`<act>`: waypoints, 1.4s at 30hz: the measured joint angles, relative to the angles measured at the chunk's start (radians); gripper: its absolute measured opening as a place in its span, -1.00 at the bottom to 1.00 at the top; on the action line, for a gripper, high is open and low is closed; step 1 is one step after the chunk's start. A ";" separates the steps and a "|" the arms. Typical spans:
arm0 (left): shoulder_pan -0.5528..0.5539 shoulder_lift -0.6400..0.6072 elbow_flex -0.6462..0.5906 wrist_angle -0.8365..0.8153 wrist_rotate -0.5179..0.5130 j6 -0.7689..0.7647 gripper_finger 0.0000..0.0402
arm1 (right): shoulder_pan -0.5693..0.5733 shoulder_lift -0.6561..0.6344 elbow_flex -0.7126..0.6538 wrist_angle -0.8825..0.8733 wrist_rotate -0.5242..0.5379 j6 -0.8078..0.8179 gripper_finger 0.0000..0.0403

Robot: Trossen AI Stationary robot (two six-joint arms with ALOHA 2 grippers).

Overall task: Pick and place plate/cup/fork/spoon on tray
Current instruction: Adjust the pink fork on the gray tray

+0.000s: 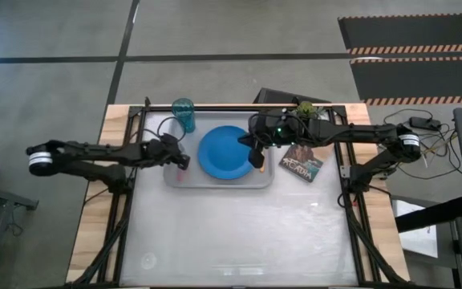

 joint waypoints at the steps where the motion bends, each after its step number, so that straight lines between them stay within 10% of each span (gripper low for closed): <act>1: 0.000 0.018 0.002 0.014 -0.011 0.000 -1.00 | 0.000 0.000 -0.005 -0.002 0.000 -0.001 -0.96; 35: -0.066 0.083 0.162 -0.139 0.120 -0.295 -1.00 | -0.016 -0.002 -0.026 -0.046 0.001 -0.252 -0.96; 42: -0.066 0.103 0.162 -0.142 0.154 -0.296 -0.72 | -0.034 -0.002 -0.027 -0.065 -0.001 -0.302 -0.96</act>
